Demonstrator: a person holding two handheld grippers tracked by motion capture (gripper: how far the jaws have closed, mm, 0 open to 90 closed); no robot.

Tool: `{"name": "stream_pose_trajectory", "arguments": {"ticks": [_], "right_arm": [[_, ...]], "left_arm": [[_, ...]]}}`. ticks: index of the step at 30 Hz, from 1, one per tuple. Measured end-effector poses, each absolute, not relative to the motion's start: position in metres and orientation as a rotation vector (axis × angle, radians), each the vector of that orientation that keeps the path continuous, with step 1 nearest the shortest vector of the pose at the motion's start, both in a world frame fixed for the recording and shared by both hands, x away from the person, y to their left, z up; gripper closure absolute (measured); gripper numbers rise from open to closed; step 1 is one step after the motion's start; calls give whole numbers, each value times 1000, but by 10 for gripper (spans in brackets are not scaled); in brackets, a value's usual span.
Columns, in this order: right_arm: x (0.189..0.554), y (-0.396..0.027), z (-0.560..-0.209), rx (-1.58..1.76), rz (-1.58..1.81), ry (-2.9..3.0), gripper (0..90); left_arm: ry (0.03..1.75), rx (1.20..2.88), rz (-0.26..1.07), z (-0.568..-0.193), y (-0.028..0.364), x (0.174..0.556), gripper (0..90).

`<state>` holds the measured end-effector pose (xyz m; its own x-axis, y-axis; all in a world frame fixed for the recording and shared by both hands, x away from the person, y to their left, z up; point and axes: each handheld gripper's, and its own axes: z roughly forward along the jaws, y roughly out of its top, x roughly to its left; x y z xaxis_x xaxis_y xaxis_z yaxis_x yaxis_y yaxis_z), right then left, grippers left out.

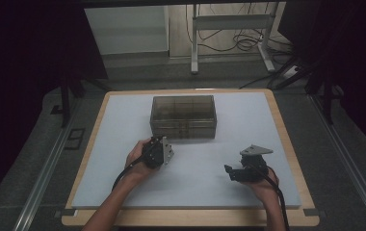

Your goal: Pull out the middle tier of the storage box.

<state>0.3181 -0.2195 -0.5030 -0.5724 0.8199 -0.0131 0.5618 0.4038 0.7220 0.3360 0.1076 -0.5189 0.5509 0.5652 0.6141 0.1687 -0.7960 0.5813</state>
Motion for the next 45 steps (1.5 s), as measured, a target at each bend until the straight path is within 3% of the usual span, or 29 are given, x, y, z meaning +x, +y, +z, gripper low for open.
{"name": "stream_pose_trajectory", "arguments": {"ticks": [45], "right_arm": [[319,-219,-507,1192,961,2309,185]], "left_arm": [[510,2358,1369,-528,84,346,515]]}}
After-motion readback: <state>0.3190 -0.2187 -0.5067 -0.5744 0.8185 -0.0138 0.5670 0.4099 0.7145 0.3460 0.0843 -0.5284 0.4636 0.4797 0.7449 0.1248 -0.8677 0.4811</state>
